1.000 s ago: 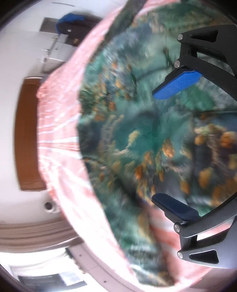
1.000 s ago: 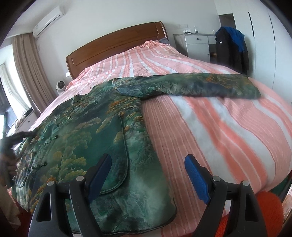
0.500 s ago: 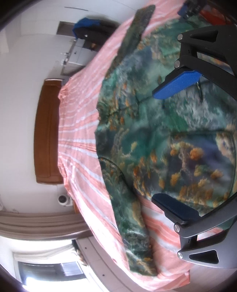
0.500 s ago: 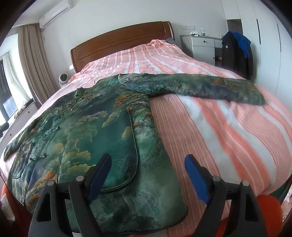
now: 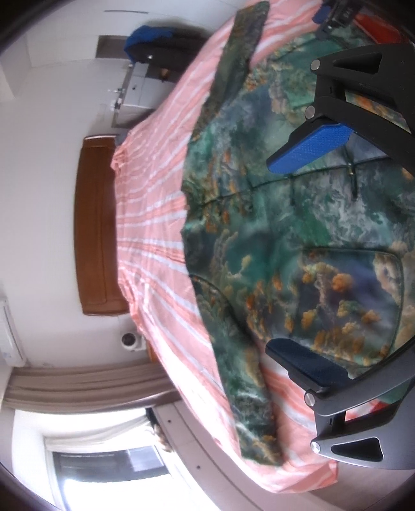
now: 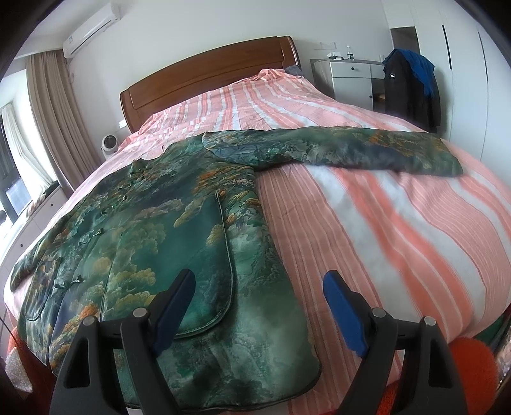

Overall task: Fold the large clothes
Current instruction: 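Lift the left tool off the jacket while the right tool moves toward a sleeve, then grasp the sleeve cuff with the right gripper and fold it across the jacket front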

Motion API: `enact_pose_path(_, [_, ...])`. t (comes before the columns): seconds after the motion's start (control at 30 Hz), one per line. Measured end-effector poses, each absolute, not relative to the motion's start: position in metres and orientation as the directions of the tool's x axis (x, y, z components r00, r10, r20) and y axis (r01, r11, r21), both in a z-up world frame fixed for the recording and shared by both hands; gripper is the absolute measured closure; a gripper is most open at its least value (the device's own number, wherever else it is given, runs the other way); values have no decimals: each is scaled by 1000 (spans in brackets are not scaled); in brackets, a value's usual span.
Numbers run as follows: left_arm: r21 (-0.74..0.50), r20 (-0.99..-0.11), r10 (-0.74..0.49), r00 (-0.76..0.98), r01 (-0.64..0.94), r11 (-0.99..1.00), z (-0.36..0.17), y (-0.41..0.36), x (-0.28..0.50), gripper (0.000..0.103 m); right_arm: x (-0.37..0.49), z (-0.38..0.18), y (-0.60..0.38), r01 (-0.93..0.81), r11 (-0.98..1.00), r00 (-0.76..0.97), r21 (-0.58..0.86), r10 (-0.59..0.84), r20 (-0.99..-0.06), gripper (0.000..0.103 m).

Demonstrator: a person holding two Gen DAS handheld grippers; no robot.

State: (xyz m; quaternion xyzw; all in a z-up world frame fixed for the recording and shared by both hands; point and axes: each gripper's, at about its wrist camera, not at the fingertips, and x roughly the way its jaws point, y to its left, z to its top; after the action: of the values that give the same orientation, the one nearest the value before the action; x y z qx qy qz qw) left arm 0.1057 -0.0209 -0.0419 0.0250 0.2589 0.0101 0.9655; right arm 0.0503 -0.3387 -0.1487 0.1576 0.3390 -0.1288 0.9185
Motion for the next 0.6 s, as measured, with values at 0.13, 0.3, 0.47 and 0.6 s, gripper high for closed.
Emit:
enact_pose_path(0.13, [21, -565, -51, 823, 76, 997, -54, -22, 109, 0, 50, -149, -339, 343, 918, 738, 202, -130, -663, 22])
enact_pose_path(0.3, [47, -576, -67, 814, 115, 992, -58, -27, 107, 0, 50, -145, -360, 350, 886, 748, 305, -68, -660, 22])
enact_pose_path(0.47, [15, -582, -80, 809, 109, 994, -60, -22, 109, 0, 54, -135, -460, 461, 726, 787, 509, -70, -613, 22])
enact_pose_path(0.6, [-21, -595, -91, 799, 97, 995, -64, -14, 114, 0, 46, -153, -568, 599, 480, 784, 641, -188, -592, 22])
